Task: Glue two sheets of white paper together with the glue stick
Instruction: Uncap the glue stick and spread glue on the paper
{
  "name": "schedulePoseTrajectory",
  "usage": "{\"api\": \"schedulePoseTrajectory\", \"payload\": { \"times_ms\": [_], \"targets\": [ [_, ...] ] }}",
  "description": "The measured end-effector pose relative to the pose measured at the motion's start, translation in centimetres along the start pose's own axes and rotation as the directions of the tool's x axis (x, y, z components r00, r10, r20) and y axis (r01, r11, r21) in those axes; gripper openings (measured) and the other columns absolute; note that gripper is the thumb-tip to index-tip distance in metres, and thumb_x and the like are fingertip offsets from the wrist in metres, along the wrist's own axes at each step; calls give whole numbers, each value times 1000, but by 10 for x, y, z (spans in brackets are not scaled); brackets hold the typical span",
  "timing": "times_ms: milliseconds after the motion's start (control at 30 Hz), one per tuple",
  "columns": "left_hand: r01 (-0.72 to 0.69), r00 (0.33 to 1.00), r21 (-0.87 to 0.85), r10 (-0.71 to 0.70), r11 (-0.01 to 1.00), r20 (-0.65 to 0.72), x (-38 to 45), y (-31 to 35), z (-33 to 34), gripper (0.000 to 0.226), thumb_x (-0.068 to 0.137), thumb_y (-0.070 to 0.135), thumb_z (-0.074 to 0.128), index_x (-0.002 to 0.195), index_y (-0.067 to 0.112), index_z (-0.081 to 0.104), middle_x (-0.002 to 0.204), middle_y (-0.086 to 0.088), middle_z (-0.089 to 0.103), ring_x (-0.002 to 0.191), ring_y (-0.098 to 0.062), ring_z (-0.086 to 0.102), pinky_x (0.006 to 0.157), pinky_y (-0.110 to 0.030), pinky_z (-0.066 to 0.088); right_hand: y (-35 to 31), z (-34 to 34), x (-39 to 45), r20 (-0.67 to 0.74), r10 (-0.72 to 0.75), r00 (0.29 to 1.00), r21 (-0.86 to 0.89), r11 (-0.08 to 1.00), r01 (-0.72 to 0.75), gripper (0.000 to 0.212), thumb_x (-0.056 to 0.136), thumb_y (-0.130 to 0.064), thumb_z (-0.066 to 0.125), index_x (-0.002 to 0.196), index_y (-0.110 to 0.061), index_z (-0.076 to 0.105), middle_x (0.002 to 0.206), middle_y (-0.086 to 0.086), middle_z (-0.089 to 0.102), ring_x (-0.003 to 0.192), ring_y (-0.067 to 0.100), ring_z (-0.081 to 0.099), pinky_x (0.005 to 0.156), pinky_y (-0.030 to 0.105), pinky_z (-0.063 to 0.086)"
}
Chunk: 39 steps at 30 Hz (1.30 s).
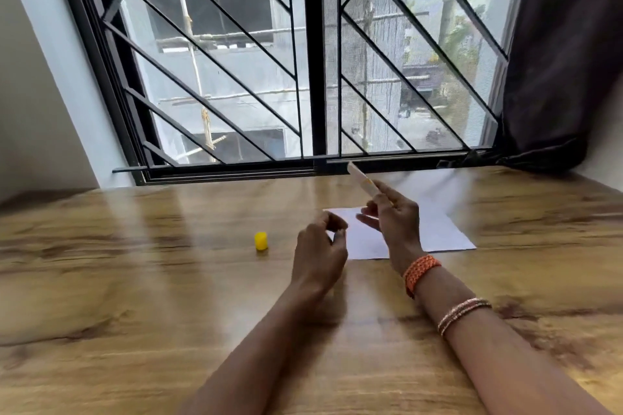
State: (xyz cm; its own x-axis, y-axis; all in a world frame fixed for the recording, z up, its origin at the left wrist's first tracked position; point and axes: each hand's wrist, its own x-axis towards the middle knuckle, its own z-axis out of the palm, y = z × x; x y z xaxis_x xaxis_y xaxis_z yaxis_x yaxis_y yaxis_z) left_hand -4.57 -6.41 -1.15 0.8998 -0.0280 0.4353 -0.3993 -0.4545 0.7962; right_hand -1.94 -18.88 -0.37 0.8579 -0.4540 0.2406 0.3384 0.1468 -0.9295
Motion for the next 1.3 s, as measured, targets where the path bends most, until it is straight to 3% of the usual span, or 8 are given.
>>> {"api": "schedulePoseTrajectory", "payload": {
  "times_ms": [133,267,500,733,933,1100,1200,1300],
  "targets": [
    [39,999,154,-37,987,-19,19,7,19,24,81,3,48,100,7,63,101,-9,68,90,-25,62,76,-28,47,-6,-18,17,-74,237,969,295,933,-206,13,85,-4,65,98,-6,68,63,6,48,57,16,52,59,26,60],
    [68,988,415,-119,907,99,33,14,51,32,88,12,45,118,2,53,121,-16,59,116,-31,52,95,-37,39,-7,-25,27,-89,279,956,463,862,-208,10,83,-3,68,86,-12,64,56,1,52,54,11,48,61,27,59],
    [68,950,699,-260,712,172,42,17,84,53,97,38,32,137,4,35,142,-15,38,133,-28,32,110,-45,18,-8,-27,40,-70,291,954,371,895,-246,18,75,-22,80,73,-16,62,58,-2,44,53,11,43,53,22,50],
    [-46,918,637,-219,770,331,44,7,54,46,95,39,39,131,10,41,138,-9,47,130,-24,39,109,-51,13,-8,-25,40,52,324,945,378,869,-319,21,79,-27,75,74,-13,60,67,-1,51,60,12,53,54,27,51],
    [-246,708,447,-155,860,689,34,10,0,47,92,29,54,136,18,43,142,-4,45,130,-23,40,106,-32,31,-13,-14,27,193,279,941,217,923,-318,16,84,-17,69,74,-11,59,61,1,47,55,14,50,54,28,51],
    [-194,531,256,-118,947,839,18,6,-41,52,90,6,55,139,18,41,143,3,45,129,-10,40,110,-24,29,-12,-12,10,399,318,860,-150,948,-280,15,86,-16,67,77,-5,61,51,-2,53,53,15,54,53,26,53],
    [-189,584,210,-62,959,810,7,2,-54,46,88,-1,54,132,13,52,133,-1,56,124,-12,48,108,-25,32,-9,-14,-3,488,302,819,-258,946,-196,13,87,-12,65,80,-6,56,58,4,55,54,14,57,55,27,56],
    [-245,788,299,10,922,615,-7,-11,-55,34,85,10,60,118,18,64,127,-1,62,123,-20,52,107,-34,36,-9,-19,-8,486,274,830,-256,953,-164,13,87,-13,66,80,-10,54,64,8,56,57,18,58,61,30,57]
  ]
}}
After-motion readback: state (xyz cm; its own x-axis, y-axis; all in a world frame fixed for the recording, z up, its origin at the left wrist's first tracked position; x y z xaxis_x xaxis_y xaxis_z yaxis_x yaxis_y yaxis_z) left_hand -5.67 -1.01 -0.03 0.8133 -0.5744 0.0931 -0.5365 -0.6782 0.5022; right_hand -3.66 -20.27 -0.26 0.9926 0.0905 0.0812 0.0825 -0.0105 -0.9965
